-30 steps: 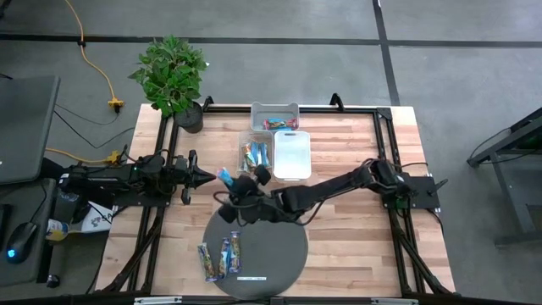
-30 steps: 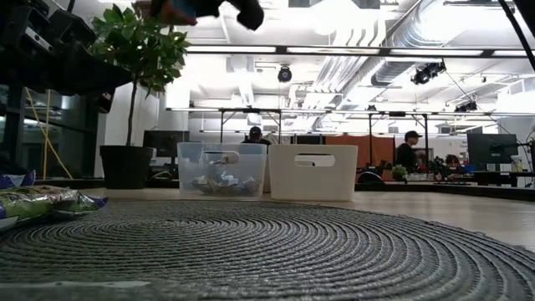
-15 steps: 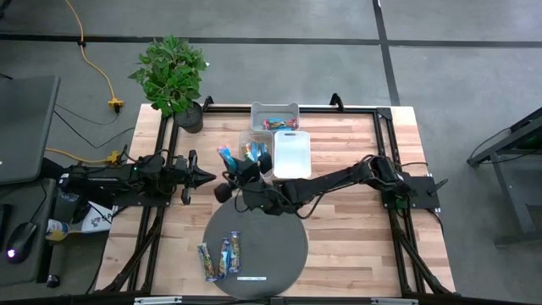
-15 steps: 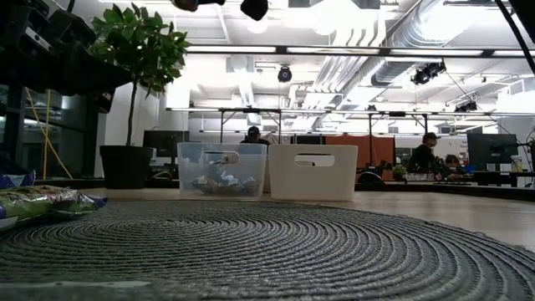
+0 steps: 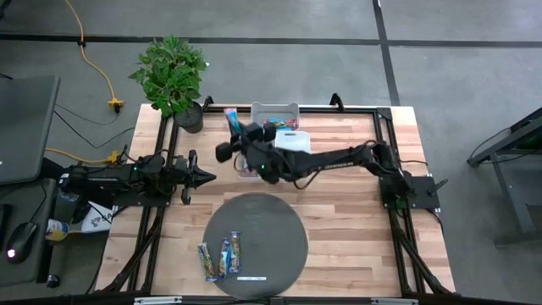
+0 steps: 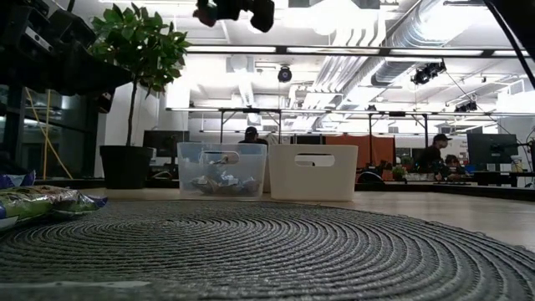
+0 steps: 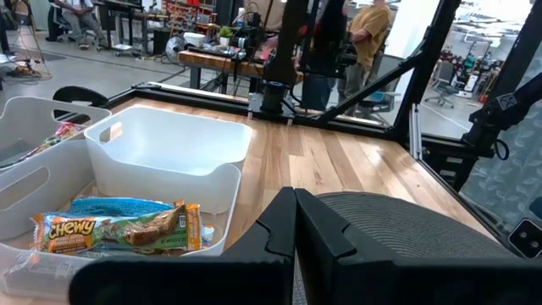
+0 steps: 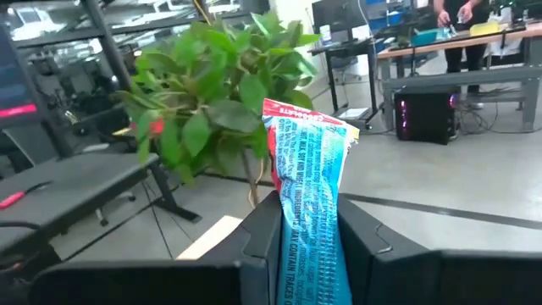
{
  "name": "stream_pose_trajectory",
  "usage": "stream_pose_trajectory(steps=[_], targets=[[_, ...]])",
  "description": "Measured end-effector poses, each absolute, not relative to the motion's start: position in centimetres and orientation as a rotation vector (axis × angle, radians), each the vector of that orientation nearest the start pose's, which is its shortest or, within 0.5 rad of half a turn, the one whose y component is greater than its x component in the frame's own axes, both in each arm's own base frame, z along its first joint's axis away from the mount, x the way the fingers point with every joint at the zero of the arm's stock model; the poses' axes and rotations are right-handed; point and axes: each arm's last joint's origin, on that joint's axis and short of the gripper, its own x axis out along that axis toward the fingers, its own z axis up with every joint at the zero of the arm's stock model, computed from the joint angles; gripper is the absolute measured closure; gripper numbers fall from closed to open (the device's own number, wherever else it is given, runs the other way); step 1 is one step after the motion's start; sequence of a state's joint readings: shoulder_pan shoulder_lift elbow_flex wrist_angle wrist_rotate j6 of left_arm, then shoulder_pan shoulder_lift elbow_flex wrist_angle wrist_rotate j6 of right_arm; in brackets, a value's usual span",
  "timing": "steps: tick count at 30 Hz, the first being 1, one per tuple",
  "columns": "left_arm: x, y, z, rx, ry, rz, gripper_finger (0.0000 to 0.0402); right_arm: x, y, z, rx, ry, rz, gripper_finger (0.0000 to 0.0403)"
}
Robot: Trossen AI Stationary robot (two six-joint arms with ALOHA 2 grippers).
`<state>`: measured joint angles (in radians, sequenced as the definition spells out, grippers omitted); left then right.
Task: Pick and place Granola Bars by type
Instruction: Put the red granola bar into the gray bin
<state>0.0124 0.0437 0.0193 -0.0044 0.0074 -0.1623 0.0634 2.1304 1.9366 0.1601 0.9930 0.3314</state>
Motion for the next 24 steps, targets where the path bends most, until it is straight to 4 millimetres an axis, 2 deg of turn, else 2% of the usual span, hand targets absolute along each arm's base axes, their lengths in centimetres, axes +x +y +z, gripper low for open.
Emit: stream_pose_trajectory(steps=[9, 17, 24], targets=[[9.9, 0.1, 16.6, -0.163, 0.028, 0.007, 0.0401, 48.7, -6.4, 34.2, 0.271, -0.069, -0.97, 0.0341], [9.9, 0.1, 16.6, -0.163, 0.029, 0.007, 0.0401, 47.0, -14.3, 32.3, 0.349, 0.106, -0.954, 0.0341], [9.9, 0.1, 16.6, -0.163, 0.029, 0.007, 0.0401, 44.4, -20.2, 30.5, 0.371, 0.379, -0.794, 0.0341]])
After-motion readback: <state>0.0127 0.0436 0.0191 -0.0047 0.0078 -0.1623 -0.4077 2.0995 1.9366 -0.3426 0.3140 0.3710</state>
